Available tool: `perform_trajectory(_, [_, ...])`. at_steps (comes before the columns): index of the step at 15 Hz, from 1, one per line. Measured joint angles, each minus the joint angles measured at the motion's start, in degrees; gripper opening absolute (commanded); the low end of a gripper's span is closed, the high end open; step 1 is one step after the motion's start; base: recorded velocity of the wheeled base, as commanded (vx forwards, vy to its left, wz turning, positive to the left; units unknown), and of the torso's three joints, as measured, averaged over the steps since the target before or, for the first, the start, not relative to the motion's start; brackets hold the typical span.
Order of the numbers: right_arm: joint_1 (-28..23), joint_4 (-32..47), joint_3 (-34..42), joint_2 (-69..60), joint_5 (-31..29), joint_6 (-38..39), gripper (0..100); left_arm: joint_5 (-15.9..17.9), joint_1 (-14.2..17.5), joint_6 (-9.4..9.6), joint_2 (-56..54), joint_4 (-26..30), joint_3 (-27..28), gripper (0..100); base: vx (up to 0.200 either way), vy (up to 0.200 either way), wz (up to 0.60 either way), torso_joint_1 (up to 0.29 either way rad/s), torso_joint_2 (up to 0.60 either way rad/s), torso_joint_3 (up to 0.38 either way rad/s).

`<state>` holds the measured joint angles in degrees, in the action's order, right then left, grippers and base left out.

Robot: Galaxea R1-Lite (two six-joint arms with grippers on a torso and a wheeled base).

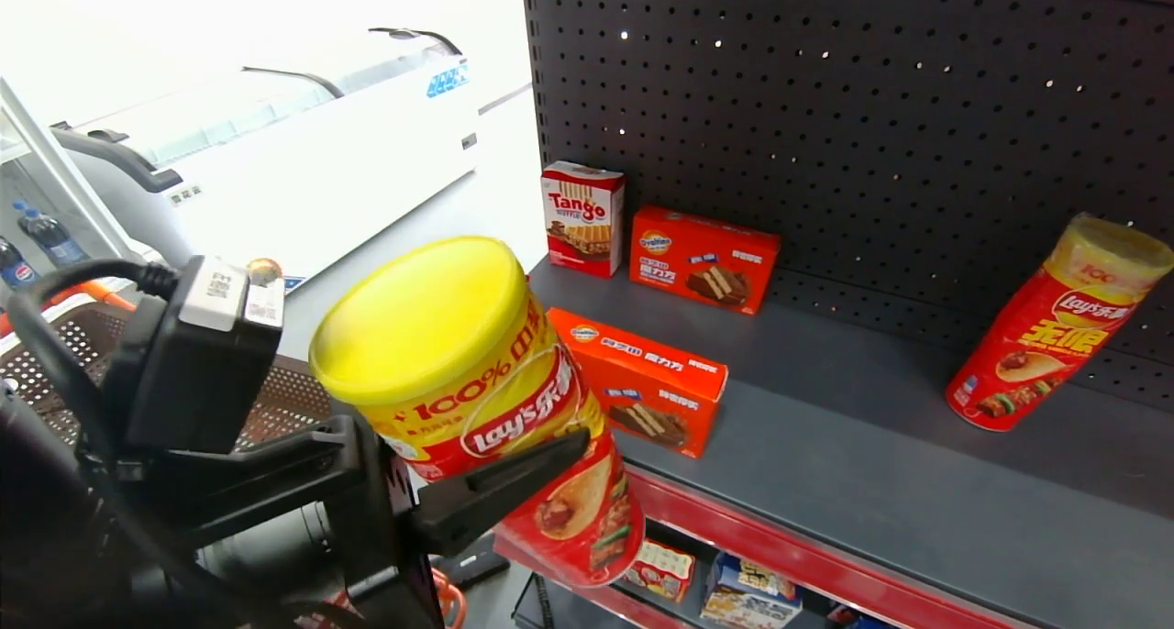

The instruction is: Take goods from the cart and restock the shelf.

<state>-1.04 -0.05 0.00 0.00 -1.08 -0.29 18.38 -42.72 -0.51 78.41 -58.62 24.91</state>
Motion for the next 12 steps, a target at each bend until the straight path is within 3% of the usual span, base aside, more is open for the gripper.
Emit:
perform_trajectory(3, [0.0,0.0,0.0,0.0,0.02,0.05,100,1.58,-0.59,-0.15,-0.79,5.25,-0.1,0,0.0,0.0,0.0,0.0,0.0,0.0])
perform_trajectory(7, [0.02,-0.02,0.0,0.0,0.05,0.07,100,3.64,-0.55,-0.17,-2.45,7.96,0.28,0,0.0,0.0,0.0,0.0,0.0,0.0])
perform_trajectory(12, [0.07,-0.05,0.0,0.0,0.05,0.13,100,3.69,-0.02,-0.15,-1.71,7.98,3.23,0,0.0,0.0,-0.6,0.001,0.01,0.0])
